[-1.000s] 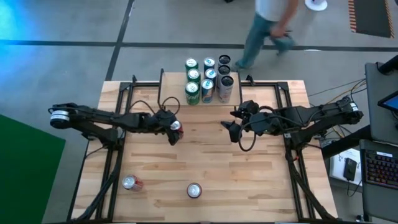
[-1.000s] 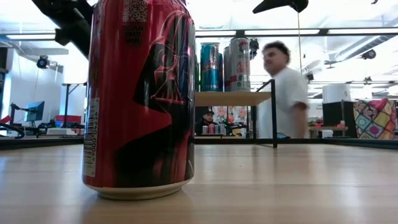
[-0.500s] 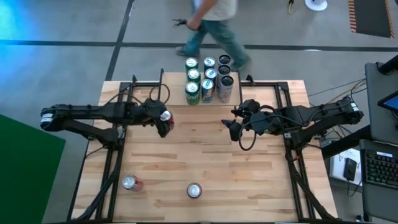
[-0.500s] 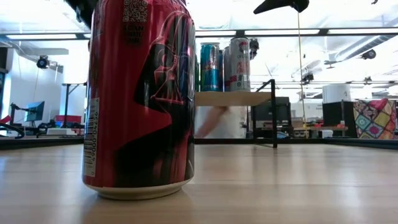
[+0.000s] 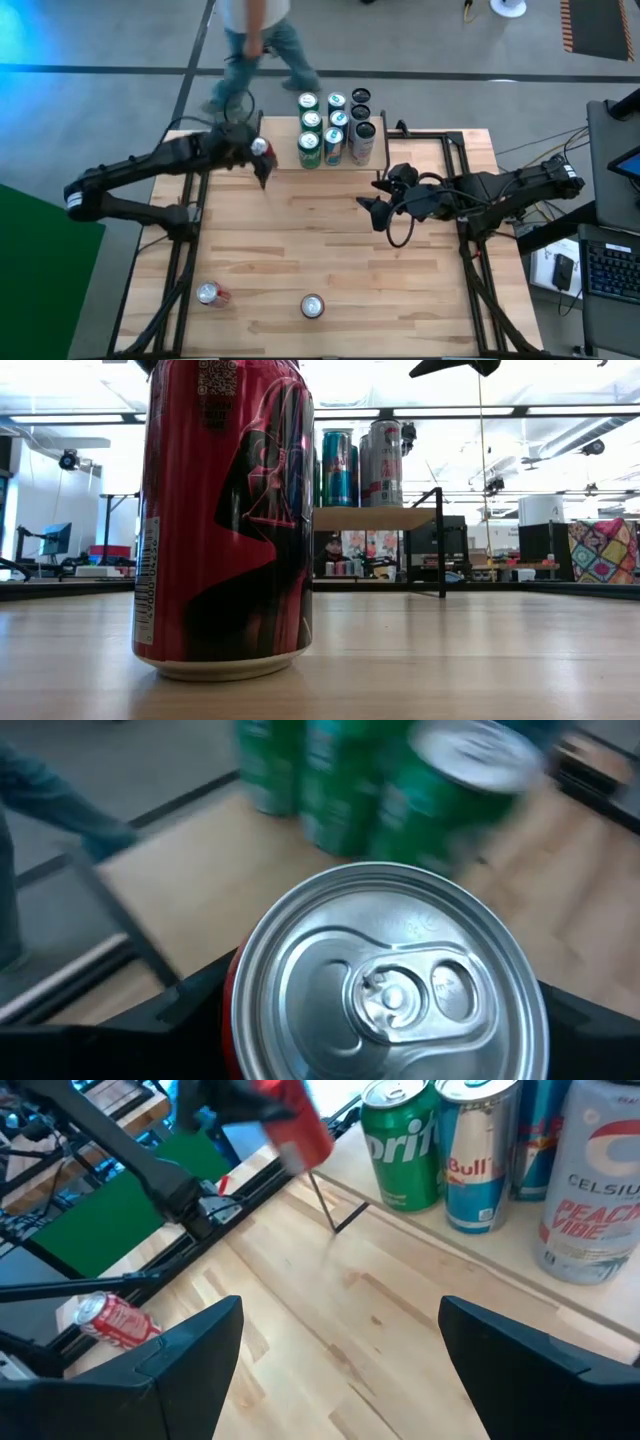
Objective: Place canned beverage on shelf
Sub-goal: Put the top left red soda can on the shelf
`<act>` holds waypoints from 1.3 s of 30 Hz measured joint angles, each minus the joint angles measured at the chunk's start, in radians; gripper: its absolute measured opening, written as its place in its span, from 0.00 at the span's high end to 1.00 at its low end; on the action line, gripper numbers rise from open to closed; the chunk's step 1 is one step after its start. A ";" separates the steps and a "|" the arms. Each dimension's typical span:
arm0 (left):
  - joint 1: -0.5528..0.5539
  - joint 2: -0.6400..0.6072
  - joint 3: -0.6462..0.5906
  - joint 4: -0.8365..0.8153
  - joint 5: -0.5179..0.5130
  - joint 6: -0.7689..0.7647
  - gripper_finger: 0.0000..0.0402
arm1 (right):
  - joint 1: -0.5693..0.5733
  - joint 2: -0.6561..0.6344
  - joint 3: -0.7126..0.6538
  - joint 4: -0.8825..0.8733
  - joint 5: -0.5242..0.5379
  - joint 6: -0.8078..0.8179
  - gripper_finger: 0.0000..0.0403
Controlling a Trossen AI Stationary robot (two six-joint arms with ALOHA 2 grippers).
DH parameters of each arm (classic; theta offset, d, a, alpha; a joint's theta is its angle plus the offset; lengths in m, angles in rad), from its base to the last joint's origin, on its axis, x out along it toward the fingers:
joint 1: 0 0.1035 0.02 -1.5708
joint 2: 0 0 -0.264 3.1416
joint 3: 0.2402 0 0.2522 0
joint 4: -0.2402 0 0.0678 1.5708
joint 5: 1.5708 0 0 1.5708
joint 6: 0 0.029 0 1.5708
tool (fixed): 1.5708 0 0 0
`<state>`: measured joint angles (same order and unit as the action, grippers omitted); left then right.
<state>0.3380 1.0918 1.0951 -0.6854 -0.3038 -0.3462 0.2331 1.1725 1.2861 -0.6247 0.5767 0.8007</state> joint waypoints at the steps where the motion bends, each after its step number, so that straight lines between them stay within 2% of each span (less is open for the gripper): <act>1: 0.032 0.010 0.008 0.002 0.000 0.000 0.28 | 0.003 0.000 0.000 0.000 0.000 0.003 0.19; 8: 0.207 0.130 0.091 0.030 0.004 -0.004 0.28 | 0.012 0.000 0.000 0.000 0.003 0.044 0.19; 15: 0.267 0.286 0.234 0.048 -0.018 -0.014 0.28 | 0.052 0.000 0.000 -0.040 0.054 0.112 0.19; 17: 0.277 0.337 0.279 0.038 -0.050 -0.039 0.28 | 0.067 0.000 0.000 -0.052 0.073 0.129 0.19; 22: 0.303 0.433 0.345 0.023 -0.046 -0.112 0.28 | 0.097 0.000 -0.001 -0.076 0.108 0.168 0.19; 28: 0.310 0.488 0.355 0.018 -0.045 -0.158 0.28 | 0.136 0.000 -0.003 -0.106 0.158 0.206 0.19; 34: 0.310 0.498 0.357 0.024 -0.045 -0.142 0.27 | 0.136 0.000 -0.003 -0.155 0.159 0.232 0.19; 39: 0.317 0.497 0.364 0.038 -0.052 -0.134 0.13 | 0.136 -0.007 -0.003 -0.159 0.160 0.225 0.19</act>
<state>0.6546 1.5887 1.4586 -0.6472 -0.3555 -0.4802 0.3687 1.1653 1.2827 -0.7834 0.7363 1.0261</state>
